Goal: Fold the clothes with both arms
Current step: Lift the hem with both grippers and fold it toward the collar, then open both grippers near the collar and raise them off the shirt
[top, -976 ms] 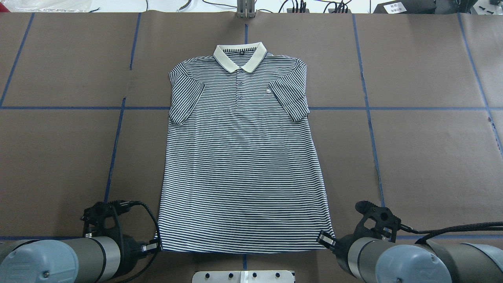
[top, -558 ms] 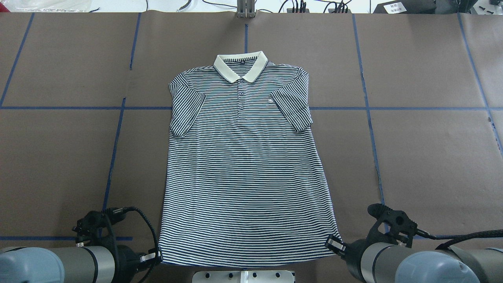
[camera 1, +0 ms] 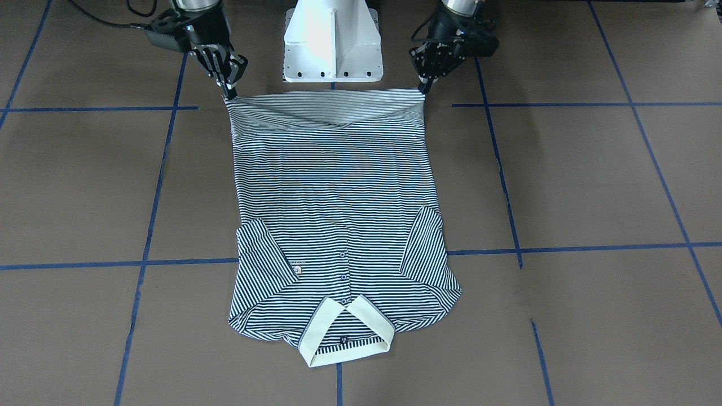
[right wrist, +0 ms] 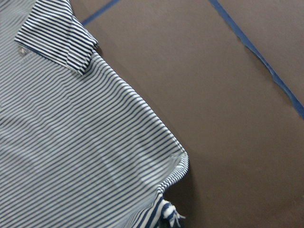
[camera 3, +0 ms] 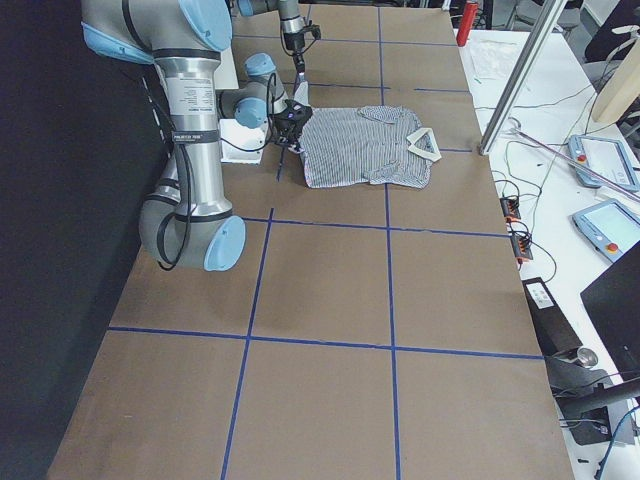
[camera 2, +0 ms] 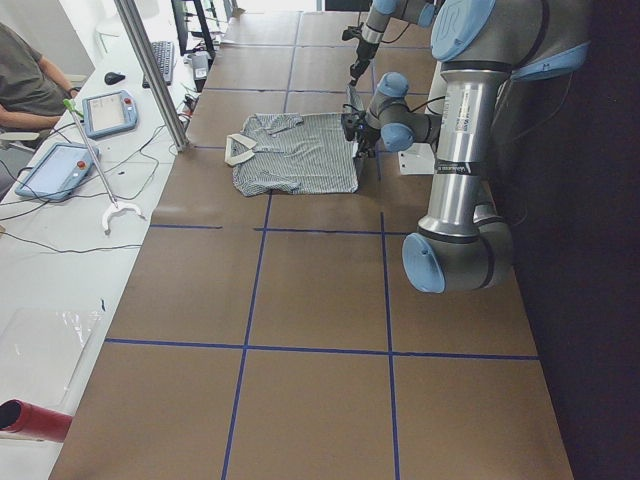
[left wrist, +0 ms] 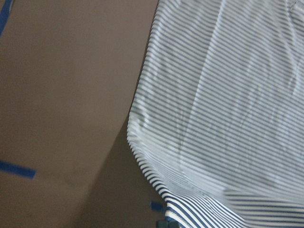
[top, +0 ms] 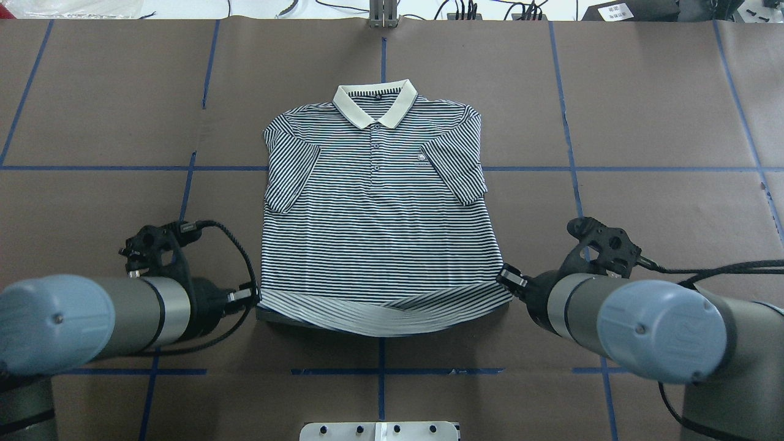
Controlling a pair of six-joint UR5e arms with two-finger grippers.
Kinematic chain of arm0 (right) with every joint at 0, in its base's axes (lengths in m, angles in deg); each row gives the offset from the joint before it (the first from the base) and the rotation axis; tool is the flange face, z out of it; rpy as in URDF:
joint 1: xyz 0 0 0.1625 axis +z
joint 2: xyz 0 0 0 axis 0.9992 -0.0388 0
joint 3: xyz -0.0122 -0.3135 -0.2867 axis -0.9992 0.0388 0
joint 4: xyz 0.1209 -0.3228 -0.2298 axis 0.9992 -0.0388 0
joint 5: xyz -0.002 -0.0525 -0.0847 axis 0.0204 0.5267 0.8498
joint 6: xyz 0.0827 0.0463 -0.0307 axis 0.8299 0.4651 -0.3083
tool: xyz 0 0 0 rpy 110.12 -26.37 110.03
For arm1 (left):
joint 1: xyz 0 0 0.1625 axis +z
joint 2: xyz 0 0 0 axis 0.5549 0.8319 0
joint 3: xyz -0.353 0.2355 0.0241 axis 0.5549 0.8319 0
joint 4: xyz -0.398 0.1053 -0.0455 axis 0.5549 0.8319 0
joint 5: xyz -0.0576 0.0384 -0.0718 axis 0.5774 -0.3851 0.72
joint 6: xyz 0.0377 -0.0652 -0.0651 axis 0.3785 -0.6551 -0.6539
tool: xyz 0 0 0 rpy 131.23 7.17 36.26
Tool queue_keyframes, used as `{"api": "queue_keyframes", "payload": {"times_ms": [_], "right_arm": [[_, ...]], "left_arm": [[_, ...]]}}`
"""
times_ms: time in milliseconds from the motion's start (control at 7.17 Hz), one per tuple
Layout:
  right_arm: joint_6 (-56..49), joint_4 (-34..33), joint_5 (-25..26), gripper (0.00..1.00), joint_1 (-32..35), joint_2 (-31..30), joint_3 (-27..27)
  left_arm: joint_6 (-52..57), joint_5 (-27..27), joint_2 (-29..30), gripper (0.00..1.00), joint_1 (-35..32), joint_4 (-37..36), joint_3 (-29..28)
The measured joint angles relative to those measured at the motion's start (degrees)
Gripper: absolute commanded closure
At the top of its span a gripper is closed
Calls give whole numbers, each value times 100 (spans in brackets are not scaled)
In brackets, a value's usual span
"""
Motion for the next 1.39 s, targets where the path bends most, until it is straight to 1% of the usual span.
{"api": "queue_keyframes", "payload": {"times_ms": [279,418,558,697,836,1115,1394], "right_arm": [[-661,42,-245,100,902,872,1270],[-926,119,-399,100,1298,1191,1848],[-1089,374,-516,100,1605,1504,2513],[-1167,777,-685,100,1870,1837,3285],[-1230,1072,-895,100,2085,2106,3872],[-1345,1273,-1052,100,2267,2572,4689],[-1376,1366,-1071,100,2293,2864,5189]], "left_arm": [[688,-10,764,100,-862,56,-1135],[842,-25,1076,100,-1172,253,-1764],[1004,-36,1269,100,-1447,667,-2367],[1176,-46,1422,100,-1664,1068,-2907],[1261,-122,1606,100,-1794,1272,-3333],[1313,-322,1999,100,-1879,1526,-4018],[1326,-418,2158,100,-1889,2049,-4588]]}}
